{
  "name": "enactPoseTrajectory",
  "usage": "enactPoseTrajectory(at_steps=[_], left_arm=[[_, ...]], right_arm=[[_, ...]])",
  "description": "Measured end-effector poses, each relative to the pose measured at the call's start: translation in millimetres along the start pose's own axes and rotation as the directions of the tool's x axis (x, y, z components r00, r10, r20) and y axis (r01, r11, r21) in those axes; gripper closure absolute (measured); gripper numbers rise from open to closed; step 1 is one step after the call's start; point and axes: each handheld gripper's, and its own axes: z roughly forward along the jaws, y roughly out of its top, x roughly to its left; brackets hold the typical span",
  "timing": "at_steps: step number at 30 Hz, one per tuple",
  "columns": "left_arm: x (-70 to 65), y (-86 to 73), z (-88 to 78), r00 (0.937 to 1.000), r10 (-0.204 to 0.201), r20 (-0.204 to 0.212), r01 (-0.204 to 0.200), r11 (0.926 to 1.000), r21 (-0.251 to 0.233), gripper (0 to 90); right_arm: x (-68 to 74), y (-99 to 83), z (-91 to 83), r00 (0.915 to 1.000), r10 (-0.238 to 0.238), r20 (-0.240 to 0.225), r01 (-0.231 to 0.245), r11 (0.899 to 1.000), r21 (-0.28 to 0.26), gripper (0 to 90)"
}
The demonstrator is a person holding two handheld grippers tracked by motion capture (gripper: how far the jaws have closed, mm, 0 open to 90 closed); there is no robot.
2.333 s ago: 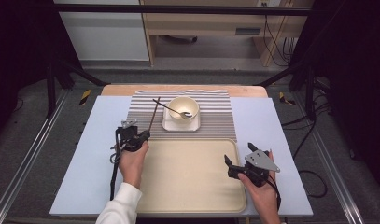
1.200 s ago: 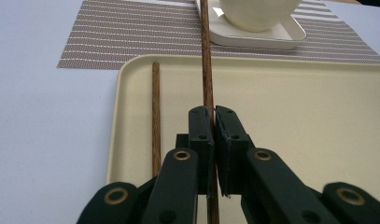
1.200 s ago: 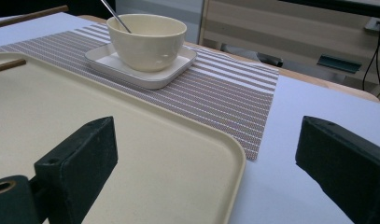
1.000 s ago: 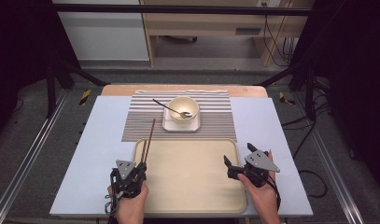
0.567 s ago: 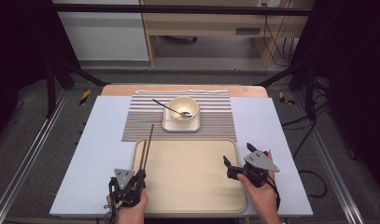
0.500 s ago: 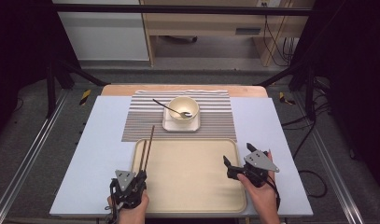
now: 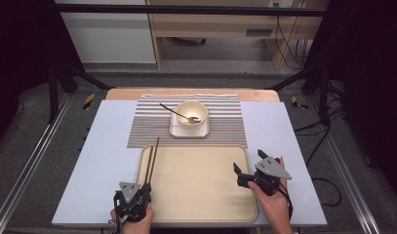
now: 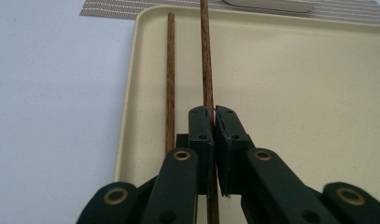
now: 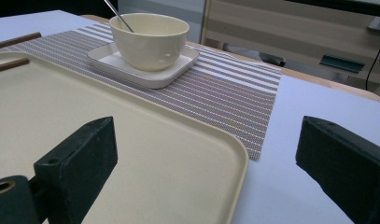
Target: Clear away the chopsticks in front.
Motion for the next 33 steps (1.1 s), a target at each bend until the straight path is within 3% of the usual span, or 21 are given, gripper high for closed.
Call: enactPoseTrajectory(at_steps=[11,33], left_arm=[[0.2,-3.5,-2.0,0.9997,0.020,-0.016,-0.020,0.9998,0.005,85.5],[4.3,-9.8,0.7,0.9999,-0.003,-0.011,0.004,0.9998,0.022,85.5]], right_arm=[[0.6,-0.1,0.1,1.0000,0.000,-0.001,0.000,1.000,0.004,5.5],[2.0,0.0,0.3,1.0000,-0.002,-0.007,0.002,1.000,0.008,5.5]])
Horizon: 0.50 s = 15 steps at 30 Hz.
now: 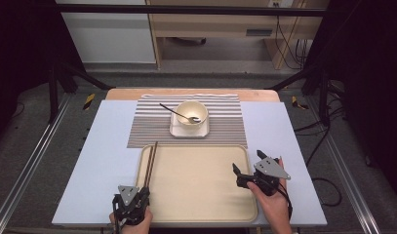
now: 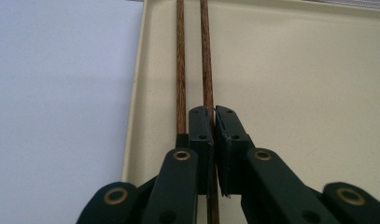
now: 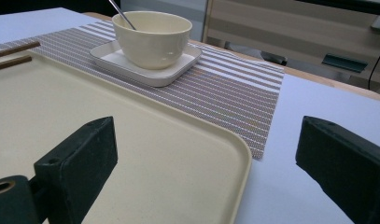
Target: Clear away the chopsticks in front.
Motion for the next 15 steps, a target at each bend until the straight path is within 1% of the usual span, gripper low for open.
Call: enactPoseTrajectory(at_steps=[6,9,15], left_arm=[[1.1,-1.0,0.3,1.0000,-0.001,-0.003,0.002,1.0000,0.005,85.5],[2.4,-1.9,0.5,1.0000,-0.010,-0.001,0.010,0.9999,0.008,85.5],[2.0,-2.9,1.8,0.9999,-0.010,0.004,0.010,0.9998,0.019,85.5]], right_arm=[[0.1,-0.1,0.1,1.0000,-0.001,-0.001,0.001,1.000,0.001,5.6],[0.6,-0.1,0.3,1.0000,-0.006,-0.001,0.006,1.000,0.001,5.6],[1.2,0.0,0.1,1.0000,-0.005,-0.002,0.005,1.000,0.004,5.6]])
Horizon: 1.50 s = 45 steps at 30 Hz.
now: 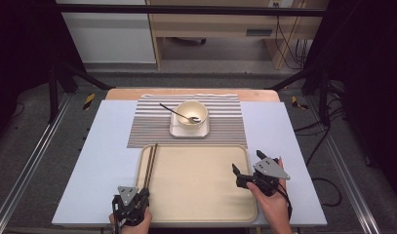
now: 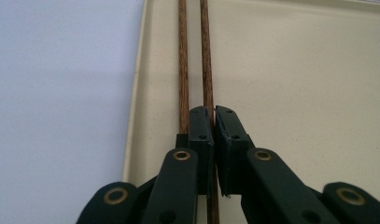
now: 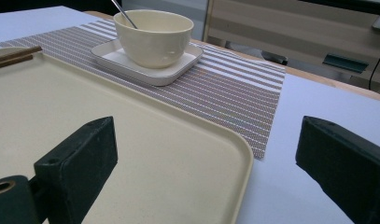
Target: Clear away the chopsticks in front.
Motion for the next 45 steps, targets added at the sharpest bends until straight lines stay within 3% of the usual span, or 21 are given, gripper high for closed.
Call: enactPoseTrajectory(at_steps=[35,45], left_arm=[[1.1,-4.0,-2.2,1.0000,-0.002,0.005,0.001,1.0000,0.007,85.4],[-0.8,-4.4,-1.0,0.9999,0.011,0.000,-0.010,0.9999,0.007,81.8]], right_arm=[[2.4,-0.3,1.6,0.9999,-0.008,-0.009,0.008,1.000,0.007,5.6],[2.9,-0.3,1.6,0.9999,-0.010,-0.009,0.010,1.000,0.008,5.6]])
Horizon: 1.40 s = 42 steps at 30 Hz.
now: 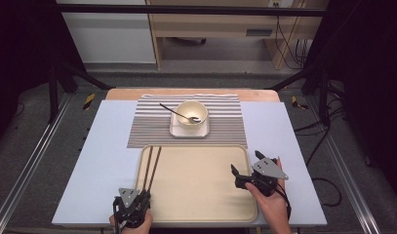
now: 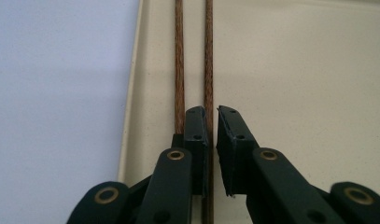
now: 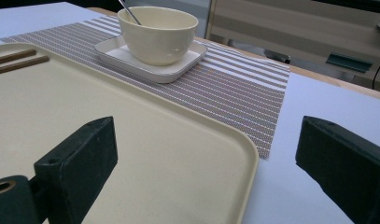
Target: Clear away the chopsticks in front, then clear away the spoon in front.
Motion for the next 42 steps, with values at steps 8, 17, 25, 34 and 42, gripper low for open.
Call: enactPoseTrajectory(at_steps=[8,17,25,34,42], left_arm=[[-2.5,6.0,-3.1,0.9995,0.028,-0.011,-0.029,0.9993,-0.025,75.8],[-3.7,29.5,1.5,0.9978,0.061,0.027,-0.059,0.9964,-0.061,59.1],[-4.7,53.4,13.7,0.9902,0.127,0.058,-0.123,0.9898,-0.072,44.1],[-8.1,86.7,27.6,0.9736,0.198,0.114,-0.182,0.9738,-0.137,25.7],[-15.4,124.4,45.9,0.9476,0.291,0.131,-0.273,0.9519,-0.138,17.9]], right_arm=[[-0.4,0.0,-0.1,1.0000,0.001,0.002,-0.001,1.000,-0.001,5.6],[-1.0,-0.5,0.5,1.0000,-0.002,0.006,0.002,1.000,0.005,5.5],[-1.7,-1.1,1.9,0.9999,-0.007,0.010,0.007,1.000,0.013,5.4],[-2.2,-1.2,1.7,0.9999,-0.006,0.011,0.005,1.000,0.014,5.2],[-3.0,-1.6,2.3,0.9997,-0.017,0.015,0.016,1.000,0.016,4.8]])
